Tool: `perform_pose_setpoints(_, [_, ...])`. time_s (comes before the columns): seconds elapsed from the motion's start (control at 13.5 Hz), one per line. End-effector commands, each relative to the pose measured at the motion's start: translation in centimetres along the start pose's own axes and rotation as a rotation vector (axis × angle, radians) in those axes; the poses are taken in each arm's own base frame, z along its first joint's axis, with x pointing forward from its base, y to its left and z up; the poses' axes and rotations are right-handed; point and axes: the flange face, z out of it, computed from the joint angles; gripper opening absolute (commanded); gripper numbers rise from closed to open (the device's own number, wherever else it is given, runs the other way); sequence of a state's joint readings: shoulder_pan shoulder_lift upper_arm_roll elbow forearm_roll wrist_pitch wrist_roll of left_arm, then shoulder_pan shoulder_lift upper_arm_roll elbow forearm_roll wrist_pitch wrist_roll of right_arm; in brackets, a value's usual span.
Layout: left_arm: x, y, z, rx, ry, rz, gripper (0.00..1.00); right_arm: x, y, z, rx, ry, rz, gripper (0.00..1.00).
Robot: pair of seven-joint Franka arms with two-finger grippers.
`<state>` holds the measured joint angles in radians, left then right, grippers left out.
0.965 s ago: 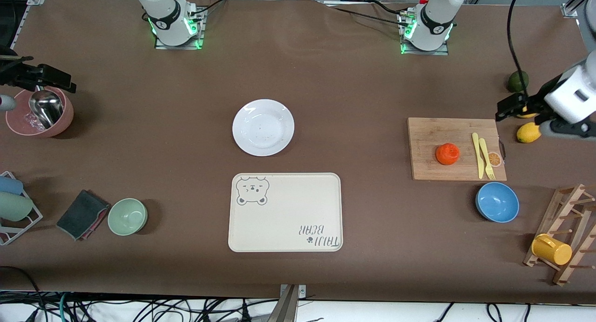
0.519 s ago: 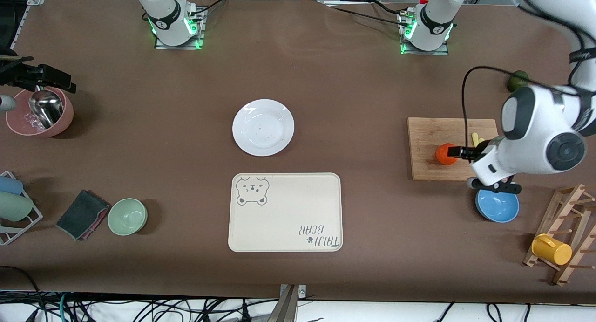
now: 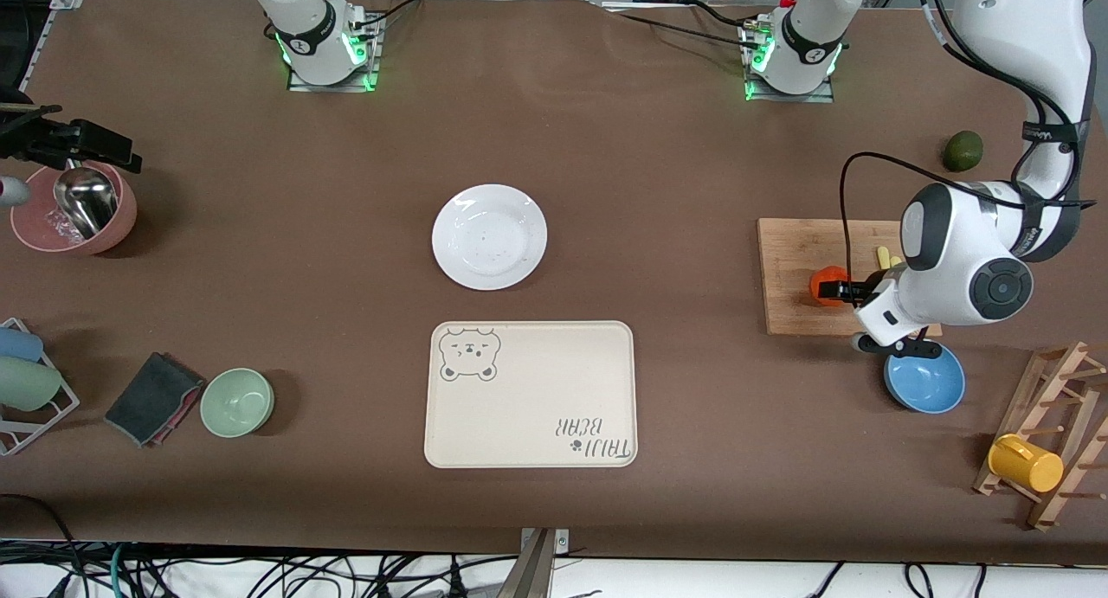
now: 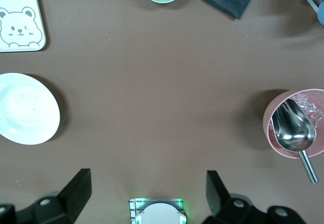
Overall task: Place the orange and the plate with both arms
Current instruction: 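Reach the left gripper down to the orange on the cutting board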
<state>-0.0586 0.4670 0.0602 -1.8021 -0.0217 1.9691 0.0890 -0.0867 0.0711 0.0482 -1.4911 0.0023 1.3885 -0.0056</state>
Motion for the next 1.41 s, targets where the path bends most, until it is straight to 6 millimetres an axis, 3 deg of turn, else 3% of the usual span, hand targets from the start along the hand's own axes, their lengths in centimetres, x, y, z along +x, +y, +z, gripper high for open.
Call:
perform_pose_setpoints(0.0, [-0.8, -0.6, 1.4, -0.017, -0.016, -0.005, 1.0, 0.0, 0.1, -0.6, 0.017, 0.001, 0.001, 1.0])
perform_pose_setpoints(0.45, [0.0, -0.6, 5.6, -0.024, -0.074, -0.007, 1.0, 0.0, 0.1, -0.5, 0.017, -0.001, 0.002, 1.0])
perform_pose_setpoints(0.82, [0.4, -0.6, 7.9, -0.023, -0.097, -0.007, 1.0, 0.0, 0.1, -0.6, 0.017, 0.001, 0.002, 1.0])
perform_pose_setpoints(0.89, [0.4, -0.6, 8.4, -0.022, -0.105, -0.008, 0.85, 0.0, 0.1, -0.6, 0.017, 0.001, 0.002, 1.0])
perform_pose_setpoints(1.04, [0.3, -0.2, 8.4, -0.013, -0.116, -0.007, 0.45, 0.0, 0.1, -0.5, 0.017, -0.001, 0.002, 1.0])
perform_pose_setpoints(1.11, [0.4, 0.2, 8.5, -0.01, -0.119, -0.009, 0.32, 0.0, 0.0, -0.5, 0.017, -0.001, 0.001, 1.0])
perform_pose_setpoints(1.19, [0.4, 0.7, 8.5, -0.005, -0.121, -0.028, 0.23, 0.0, 0.0, -0.5, 0.017, -0.001, 0.001, 1.0])
perform_pose_setpoints(1.34, [1.1, 4.4, 6.8, 0.03, -0.117, -0.05, 0.13, 0.0, 0.1, -0.5, 0.017, -0.001, 0.002, 1.0])
